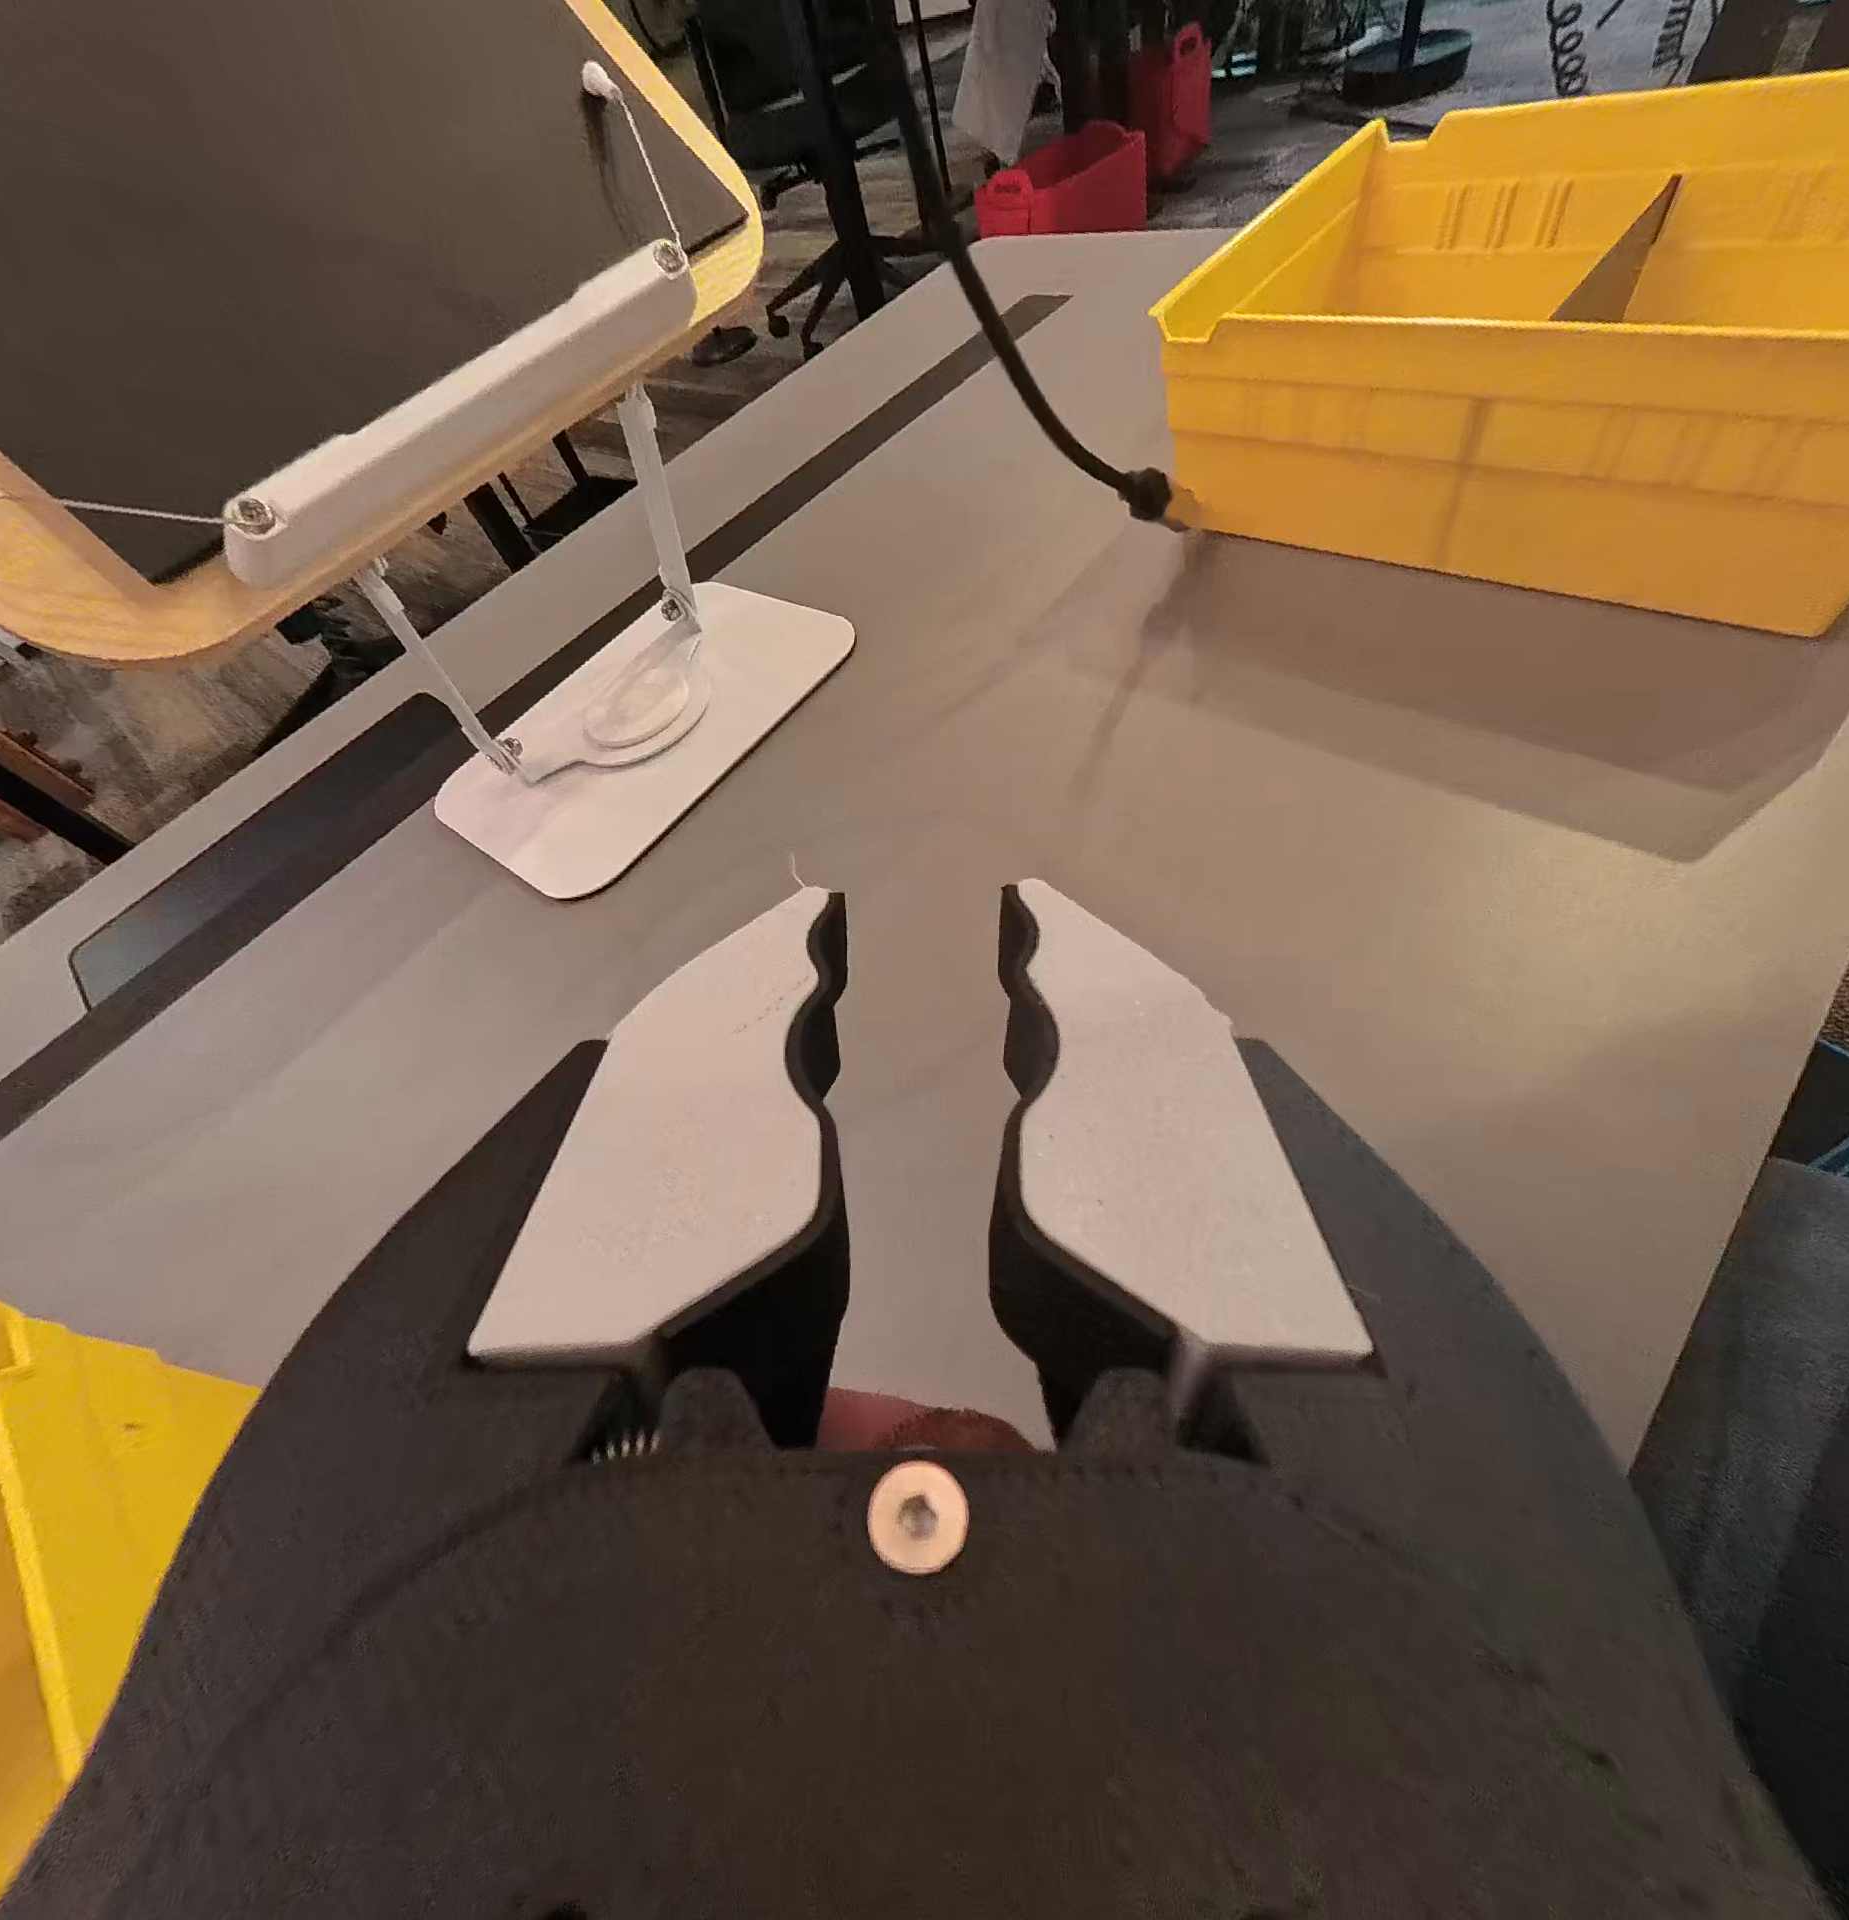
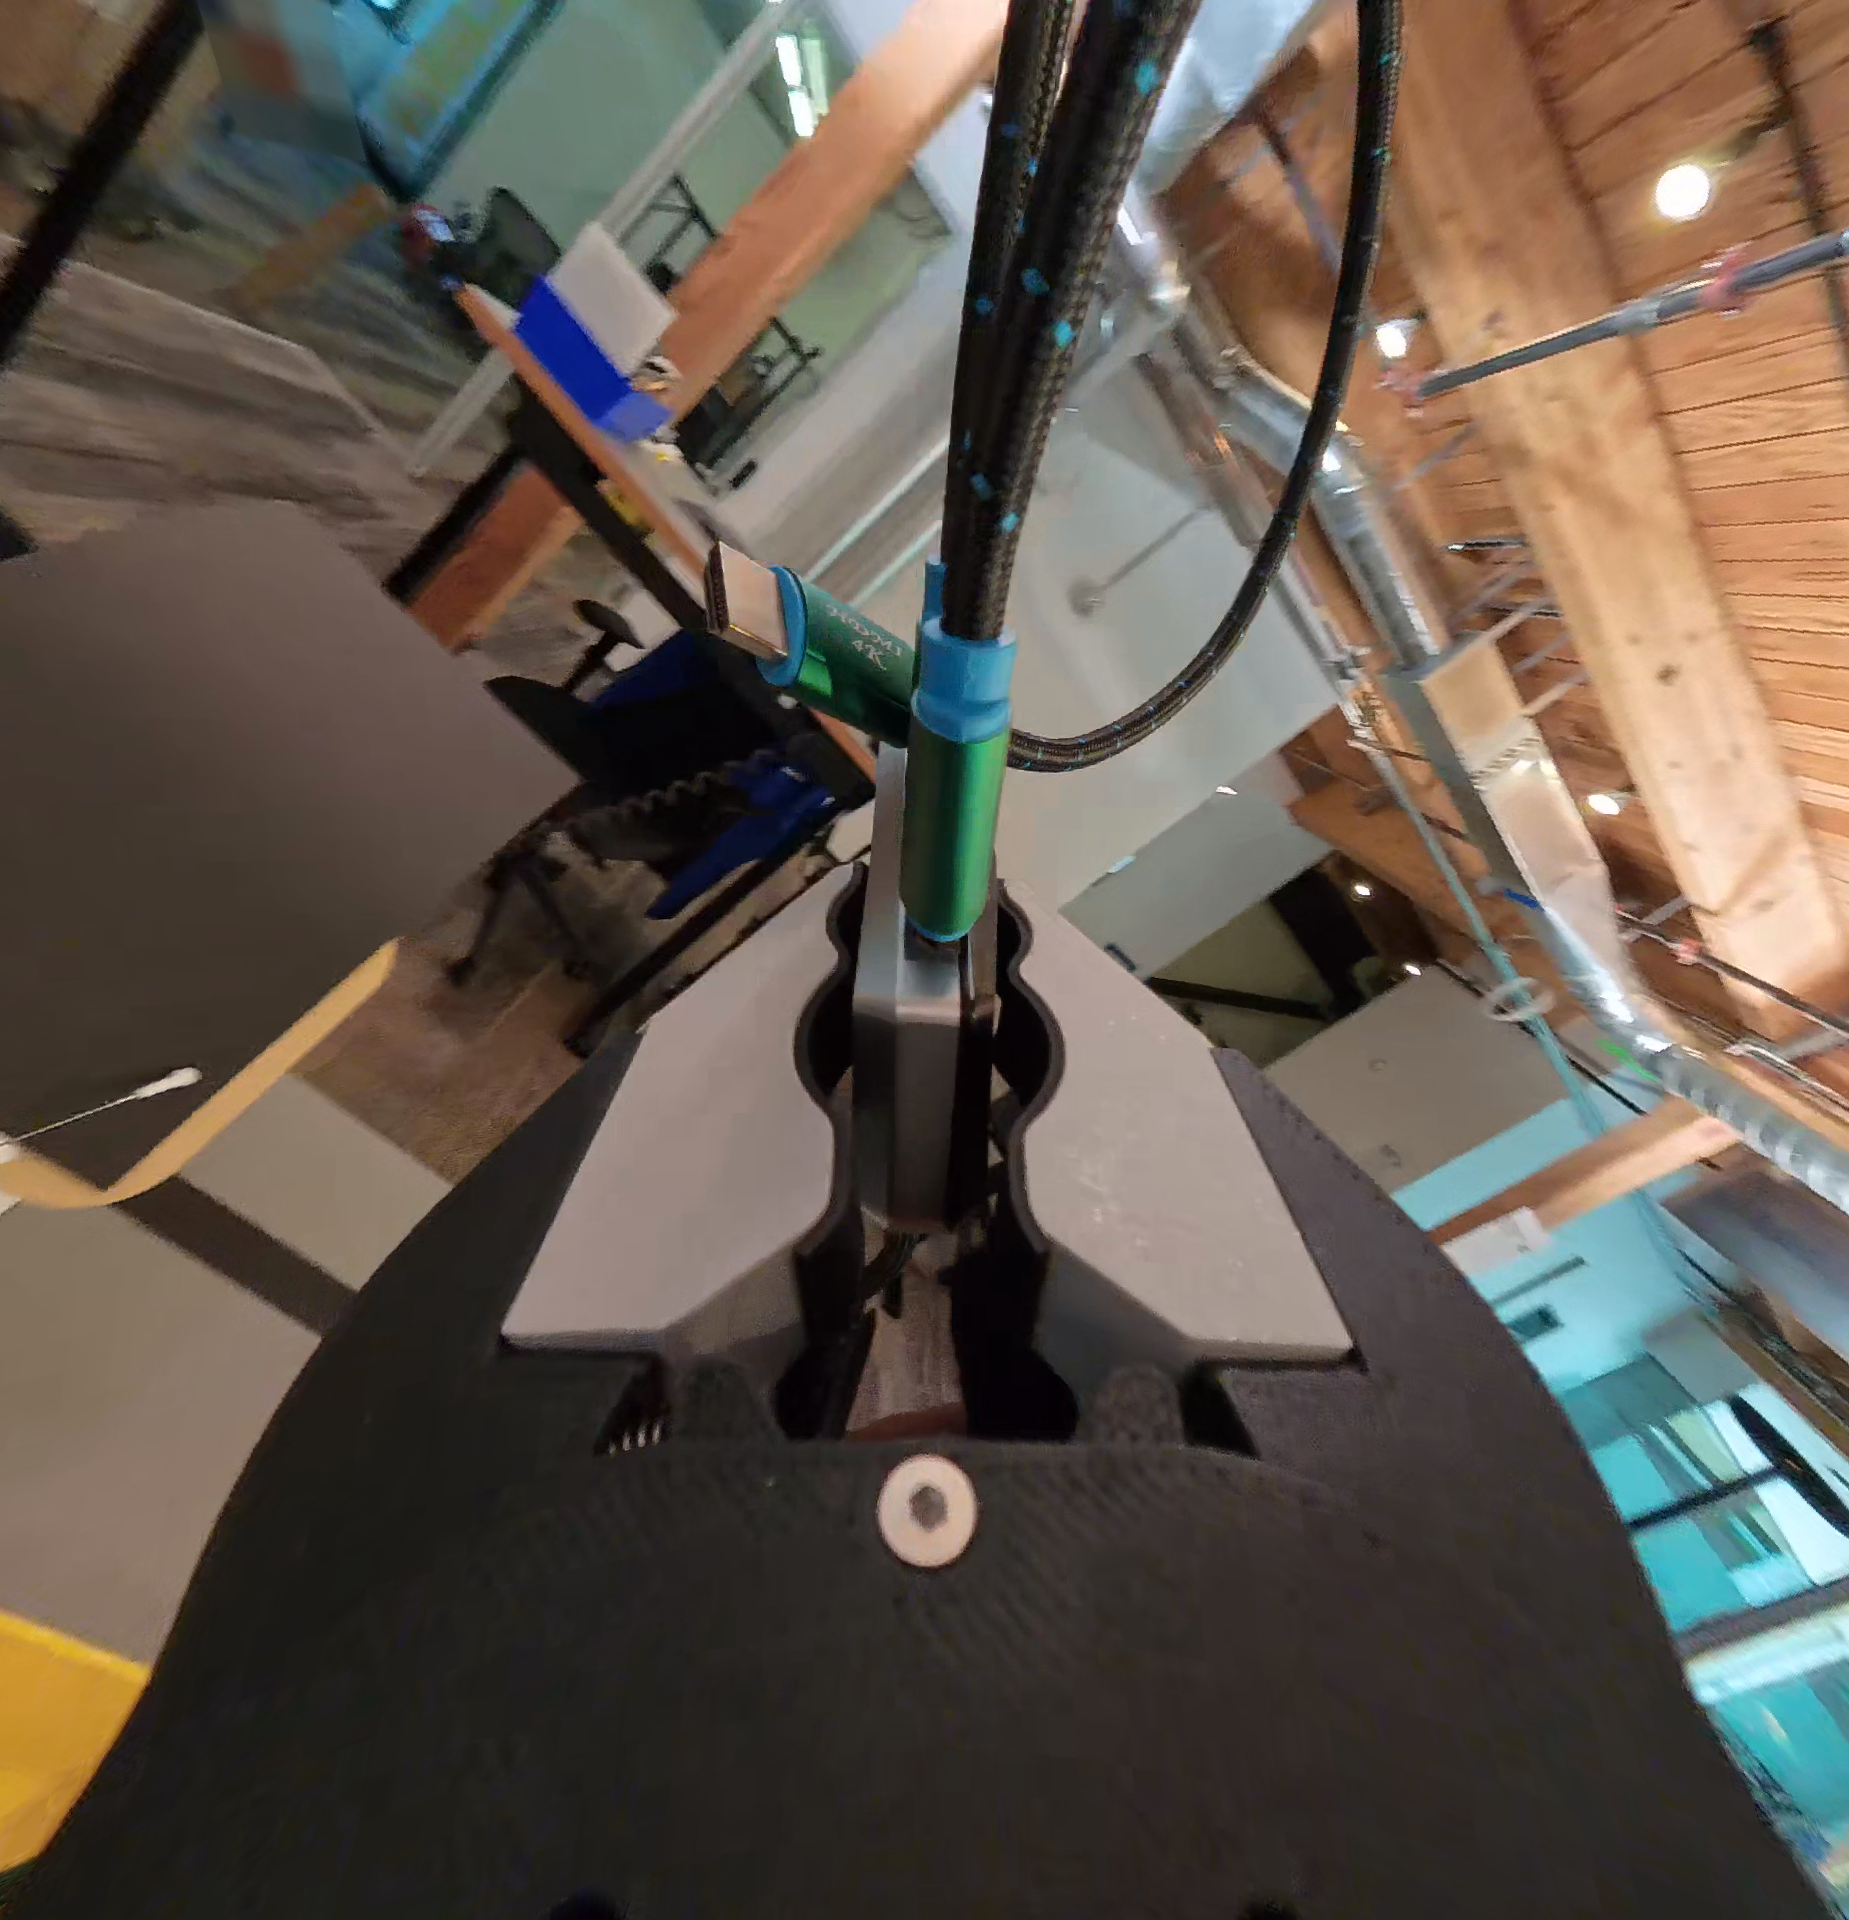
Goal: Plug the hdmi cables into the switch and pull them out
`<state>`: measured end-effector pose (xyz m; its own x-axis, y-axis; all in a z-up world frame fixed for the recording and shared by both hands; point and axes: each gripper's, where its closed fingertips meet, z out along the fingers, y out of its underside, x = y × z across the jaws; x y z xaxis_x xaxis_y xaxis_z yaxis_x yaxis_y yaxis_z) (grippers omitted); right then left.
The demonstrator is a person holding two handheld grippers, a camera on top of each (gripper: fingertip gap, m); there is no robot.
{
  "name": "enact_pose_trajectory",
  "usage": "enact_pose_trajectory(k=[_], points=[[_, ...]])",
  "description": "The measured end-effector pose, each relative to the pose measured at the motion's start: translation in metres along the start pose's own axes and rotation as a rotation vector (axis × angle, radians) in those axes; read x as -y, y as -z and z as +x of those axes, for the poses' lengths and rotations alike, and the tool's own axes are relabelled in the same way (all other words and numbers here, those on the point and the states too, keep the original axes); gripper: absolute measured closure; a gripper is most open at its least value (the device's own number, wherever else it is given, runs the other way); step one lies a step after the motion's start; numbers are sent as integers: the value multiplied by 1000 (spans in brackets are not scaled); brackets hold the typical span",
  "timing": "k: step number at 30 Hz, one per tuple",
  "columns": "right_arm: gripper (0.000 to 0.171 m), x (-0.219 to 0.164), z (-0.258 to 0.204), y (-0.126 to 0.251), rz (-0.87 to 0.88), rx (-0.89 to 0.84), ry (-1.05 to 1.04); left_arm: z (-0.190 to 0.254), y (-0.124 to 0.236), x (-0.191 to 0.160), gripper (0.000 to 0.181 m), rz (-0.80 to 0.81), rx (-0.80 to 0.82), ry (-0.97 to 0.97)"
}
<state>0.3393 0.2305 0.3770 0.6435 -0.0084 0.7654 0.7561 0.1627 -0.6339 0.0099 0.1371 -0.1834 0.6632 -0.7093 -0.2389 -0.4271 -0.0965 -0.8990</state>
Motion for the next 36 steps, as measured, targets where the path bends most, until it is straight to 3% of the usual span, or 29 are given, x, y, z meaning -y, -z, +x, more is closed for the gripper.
enact_pose_trajectory(k=[7,14,18,24,31,36], points=[[152,16,77,17,-5,-146,-32,7,-6,-9,154,-29,-11,-12],[152,5,113,-4,-95,-204,3,17,-11,-17,153,-55,-37,-26],[151,-54,76,-33,-218,-133,42,24,-13,-23,152,-73,-56,-39],[151,-149,-20,-69,-322,54,61,60,-32,-25,146,-83,-149,-77],[152,-184,-127,-89,-276,324,-110,143,-88,-7,129,-100,-288,-303],[151,-203,-175,-90,-284,418,-85,182,-122,-22,123,-161,-305,-491]])
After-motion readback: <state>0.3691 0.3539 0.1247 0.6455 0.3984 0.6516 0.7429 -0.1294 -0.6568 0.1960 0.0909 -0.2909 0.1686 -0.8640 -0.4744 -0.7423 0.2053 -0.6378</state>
